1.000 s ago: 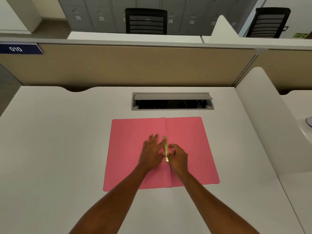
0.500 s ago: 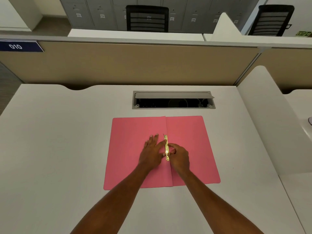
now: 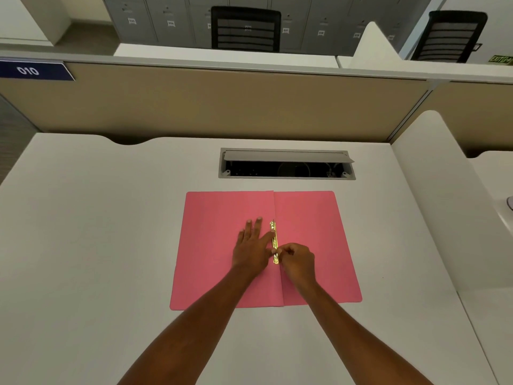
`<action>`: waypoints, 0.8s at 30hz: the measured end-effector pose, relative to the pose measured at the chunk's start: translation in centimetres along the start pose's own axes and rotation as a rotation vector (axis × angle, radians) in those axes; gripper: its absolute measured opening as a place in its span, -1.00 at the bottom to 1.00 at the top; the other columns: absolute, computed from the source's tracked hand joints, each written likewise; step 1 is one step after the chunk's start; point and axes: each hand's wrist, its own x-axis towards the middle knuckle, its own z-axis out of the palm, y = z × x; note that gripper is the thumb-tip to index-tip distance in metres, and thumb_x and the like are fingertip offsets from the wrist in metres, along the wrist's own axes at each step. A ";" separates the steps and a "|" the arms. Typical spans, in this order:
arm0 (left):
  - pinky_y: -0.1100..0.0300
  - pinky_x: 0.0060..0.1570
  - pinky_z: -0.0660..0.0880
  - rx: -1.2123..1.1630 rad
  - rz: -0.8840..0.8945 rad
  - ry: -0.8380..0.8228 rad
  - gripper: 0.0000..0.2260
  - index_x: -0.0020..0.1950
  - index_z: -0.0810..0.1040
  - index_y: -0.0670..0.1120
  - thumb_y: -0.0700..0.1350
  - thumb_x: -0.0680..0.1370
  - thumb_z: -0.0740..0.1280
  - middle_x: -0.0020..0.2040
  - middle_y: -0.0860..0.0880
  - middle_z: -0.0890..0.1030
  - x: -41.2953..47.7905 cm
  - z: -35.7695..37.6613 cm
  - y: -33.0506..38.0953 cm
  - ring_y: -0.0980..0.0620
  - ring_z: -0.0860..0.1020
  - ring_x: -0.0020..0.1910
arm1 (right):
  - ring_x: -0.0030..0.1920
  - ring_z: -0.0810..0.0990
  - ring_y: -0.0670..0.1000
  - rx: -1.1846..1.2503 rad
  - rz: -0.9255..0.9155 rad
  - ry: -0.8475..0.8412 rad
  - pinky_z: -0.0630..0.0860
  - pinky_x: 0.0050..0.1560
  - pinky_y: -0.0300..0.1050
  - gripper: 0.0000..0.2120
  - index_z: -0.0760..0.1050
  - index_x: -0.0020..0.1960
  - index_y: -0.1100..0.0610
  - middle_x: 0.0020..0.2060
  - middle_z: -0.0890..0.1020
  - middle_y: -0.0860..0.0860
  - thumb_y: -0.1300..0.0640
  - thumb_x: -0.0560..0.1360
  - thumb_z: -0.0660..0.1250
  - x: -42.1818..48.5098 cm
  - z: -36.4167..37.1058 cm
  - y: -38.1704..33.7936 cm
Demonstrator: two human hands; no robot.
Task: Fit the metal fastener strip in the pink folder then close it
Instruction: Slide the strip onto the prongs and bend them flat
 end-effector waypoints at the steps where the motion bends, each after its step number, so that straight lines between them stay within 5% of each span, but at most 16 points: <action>1: -0.21 0.71 -0.05 0.008 -0.001 -0.005 -0.54 0.65 0.32 0.12 0.09 0.74 0.26 0.78 -0.13 -0.13 0.0 0.0 0.0 -0.28 -0.17 0.75 | -0.14 0.71 0.03 -0.026 -0.009 -0.004 0.54 -0.21 -0.16 -0.87 0.78 -0.03 0.13 -0.17 0.78 0.00 0.17 0.58 0.44 -0.3 0.0 0.1; 9: -0.24 0.71 -0.04 0.019 -0.014 -0.029 -0.50 0.65 0.29 0.12 0.13 0.72 0.28 0.78 -0.14 -0.13 0.5 0.1 0.1 -0.31 -0.18 0.75 | -0.09 0.70 0.02 -0.149 -0.078 0.000 0.64 -0.09 -0.06 -0.85 0.75 0.08 0.07 -0.06 0.79 -0.02 0.21 0.60 0.42 -1.5 -0.3 0.0; 15: -0.27 0.72 -0.02 0.010 -0.017 -0.047 -0.49 0.63 0.31 0.12 0.21 0.70 0.26 0.78 -0.15 -0.12 0.5 0.0 0.0 -0.32 -0.17 0.74 | -0.11 0.68 0.01 -0.090 -0.021 -0.016 0.51 -0.19 -0.14 -0.80 0.73 0.05 0.11 -0.11 0.76 -0.01 0.17 0.64 0.32 -1.8 0.0 -1.0; 20: -0.24 0.71 -0.03 0.012 -0.018 -0.057 -0.52 0.63 0.32 0.12 0.10 0.71 0.30 0.78 -0.15 -0.10 0.7 -0.2 -0.1 -0.32 -0.15 0.75 | -0.20 0.67 0.02 -0.192 -0.018 -0.002 0.40 -0.31 -0.18 -0.79 0.73 -0.01 0.10 -0.18 0.75 0.00 0.01 0.63 0.39 -2.1 0.1 -1.3; 24: -0.24 0.71 -0.04 -0.002 -0.019 -0.072 -0.50 0.63 0.32 0.13 0.16 0.70 0.29 0.79 -0.13 -0.11 0.7 -0.4 0.0 -0.30 -0.16 0.75 | -0.18 0.72 0.06 -0.292 -0.088 0.052 0.53 -0.23 -0.16 -0.83 0.76 0.01 0.13 -0.14 0.79 0.05 0.13 0.62 0.40 -3.0 0.2 -0.7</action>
